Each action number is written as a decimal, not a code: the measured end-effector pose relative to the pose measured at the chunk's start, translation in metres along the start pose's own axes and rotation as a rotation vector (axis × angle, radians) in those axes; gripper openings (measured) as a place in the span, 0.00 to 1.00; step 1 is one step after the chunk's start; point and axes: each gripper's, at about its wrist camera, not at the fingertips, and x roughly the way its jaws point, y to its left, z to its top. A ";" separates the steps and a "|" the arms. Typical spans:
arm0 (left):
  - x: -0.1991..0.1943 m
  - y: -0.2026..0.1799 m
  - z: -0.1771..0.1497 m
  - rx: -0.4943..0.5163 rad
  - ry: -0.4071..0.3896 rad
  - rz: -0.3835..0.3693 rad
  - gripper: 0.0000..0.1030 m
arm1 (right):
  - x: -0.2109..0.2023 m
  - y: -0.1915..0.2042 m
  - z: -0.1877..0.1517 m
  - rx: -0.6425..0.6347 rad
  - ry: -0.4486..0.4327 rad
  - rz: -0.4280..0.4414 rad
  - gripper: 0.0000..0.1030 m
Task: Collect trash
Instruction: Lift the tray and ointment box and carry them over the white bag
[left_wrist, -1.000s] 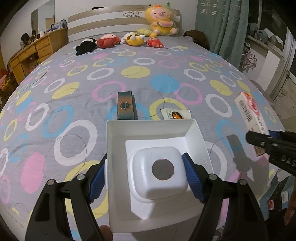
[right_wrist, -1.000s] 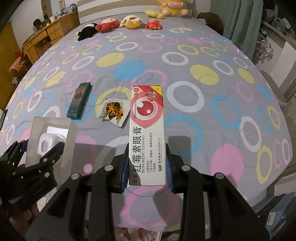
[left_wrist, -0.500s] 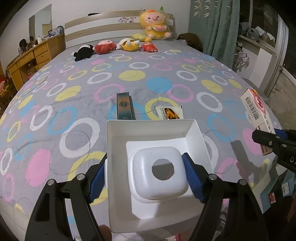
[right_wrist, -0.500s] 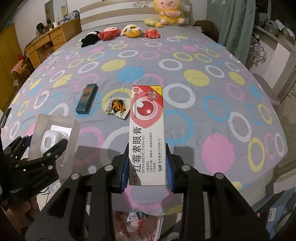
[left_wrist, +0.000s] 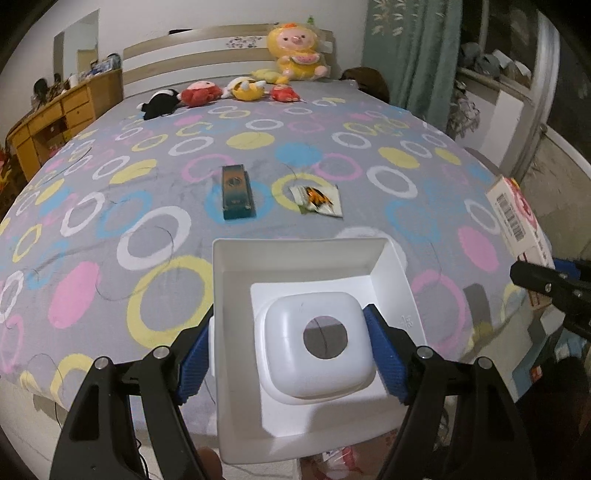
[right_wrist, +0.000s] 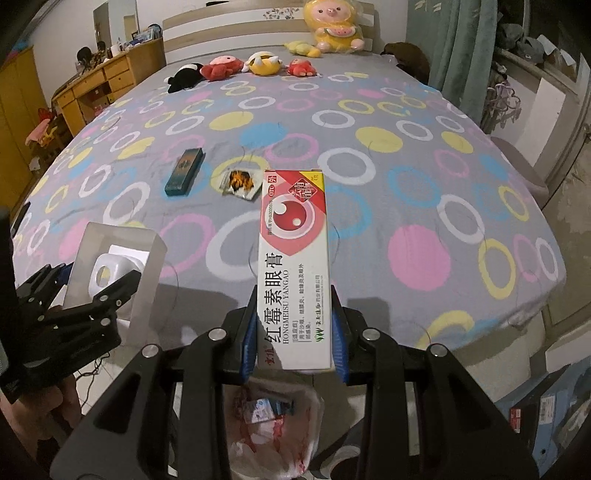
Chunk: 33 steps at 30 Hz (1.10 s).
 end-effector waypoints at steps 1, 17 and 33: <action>-0.002 -0.004 -0.006 0.013 -0.006 0.000 0.71 | -0.002 0.000 -0.003 0.000 0.000 0.000 0.31; -0.025 -0.025 -0.071 0.047 0.029 -0.049 0.72 | -0.020 0.006 -0.062 -0.025 -0.010 -0.006 0.31; 0.001 -0.051 -0.134 0.137 0.211 -0.120 0.72 | 0.018 0.009 -0.131 -0.007 0.101 0.024 0.31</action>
